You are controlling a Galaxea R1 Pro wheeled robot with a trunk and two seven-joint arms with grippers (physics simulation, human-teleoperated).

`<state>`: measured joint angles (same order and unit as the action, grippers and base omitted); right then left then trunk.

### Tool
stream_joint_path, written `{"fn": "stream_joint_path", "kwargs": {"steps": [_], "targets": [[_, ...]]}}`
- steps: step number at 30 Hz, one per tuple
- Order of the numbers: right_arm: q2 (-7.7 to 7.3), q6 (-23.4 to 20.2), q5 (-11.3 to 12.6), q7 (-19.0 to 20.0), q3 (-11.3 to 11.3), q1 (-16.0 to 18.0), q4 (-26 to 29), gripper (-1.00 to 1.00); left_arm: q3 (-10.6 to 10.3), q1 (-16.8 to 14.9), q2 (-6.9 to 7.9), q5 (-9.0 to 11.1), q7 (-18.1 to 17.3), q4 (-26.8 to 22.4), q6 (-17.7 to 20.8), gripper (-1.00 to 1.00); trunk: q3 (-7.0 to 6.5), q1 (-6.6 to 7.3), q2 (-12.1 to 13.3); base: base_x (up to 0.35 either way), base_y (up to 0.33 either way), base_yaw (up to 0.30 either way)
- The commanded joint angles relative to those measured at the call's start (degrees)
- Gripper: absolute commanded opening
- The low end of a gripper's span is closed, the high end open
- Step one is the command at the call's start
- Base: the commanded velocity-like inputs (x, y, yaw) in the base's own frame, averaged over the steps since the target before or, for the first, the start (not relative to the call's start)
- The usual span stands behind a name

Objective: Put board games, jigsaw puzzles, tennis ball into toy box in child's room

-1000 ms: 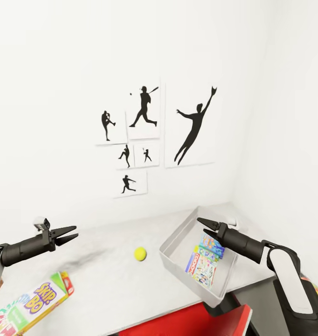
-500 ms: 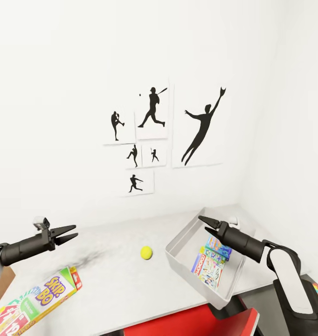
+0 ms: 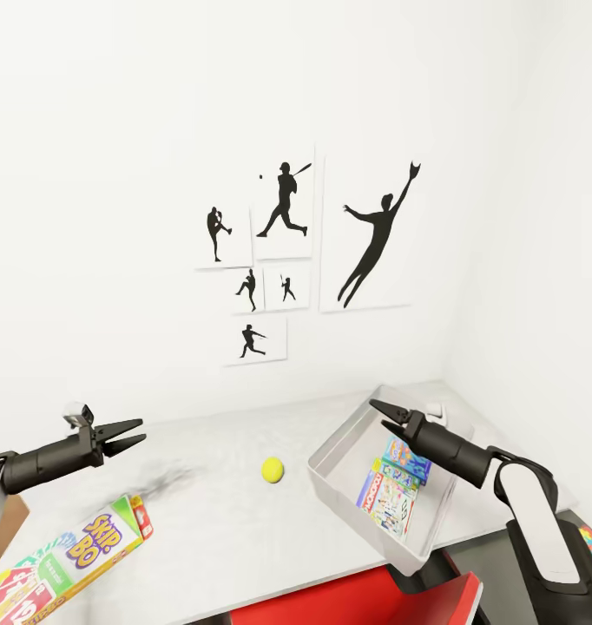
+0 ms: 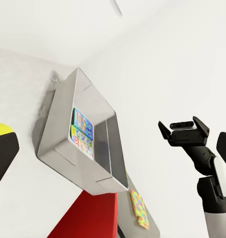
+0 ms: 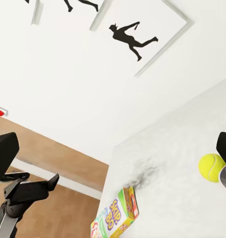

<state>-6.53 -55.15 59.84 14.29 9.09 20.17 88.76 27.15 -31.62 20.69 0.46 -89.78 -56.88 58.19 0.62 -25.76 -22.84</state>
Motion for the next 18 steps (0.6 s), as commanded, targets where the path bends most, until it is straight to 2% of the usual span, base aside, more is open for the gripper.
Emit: {"fn": "stream_joint_path", "kwargs": {"steps": [1,6,8,12,18], "targets": [[-0.01,-0.2,-0.5,0.6,0.1,0.0,0.0,1.0,0.0,0.0,0.02,-0.1,-0.2,0.0,0.6,1.0,0.07,-0.02,-0.1,-0.05,0.0,0.0],[-0.06,-0.1,-0.7,-0.8,0.0,0.0,-0.1,1.0,0.0,0.0,0.05,0.0,-0.2,-0.1,0.6,1.0,0.07,-0.02,-0.1,-0.202,0.0,0.0],[-0.06,-0.2,-0.6,-3.3,0.0,0.0,-0.1,1.0,0.1,0.0,0.05,0.0,-0.2,-0.1,0.6,1.0,0.07,-0.02,-0.1,-0.105,0.0,0.0],[-0.01,-0.5,-0.4,-7.2,0.0,0.0,-0.2,1.0,0.1,0.0,0.06,0.0,-0.2,-0.1,0.6,1.0,0.07,-0.02,-0.1,-0.035,0.0,0.0],[0.02,-0.3,-0.5,-8.4,-0.1,0.0,-0.1,1.0,0.4,0.0,0.12,0.0,-0.2,-0.1,0.7,1.0,0.07,-0.02,-0.1,-0.005,0.0,0.0]]}}
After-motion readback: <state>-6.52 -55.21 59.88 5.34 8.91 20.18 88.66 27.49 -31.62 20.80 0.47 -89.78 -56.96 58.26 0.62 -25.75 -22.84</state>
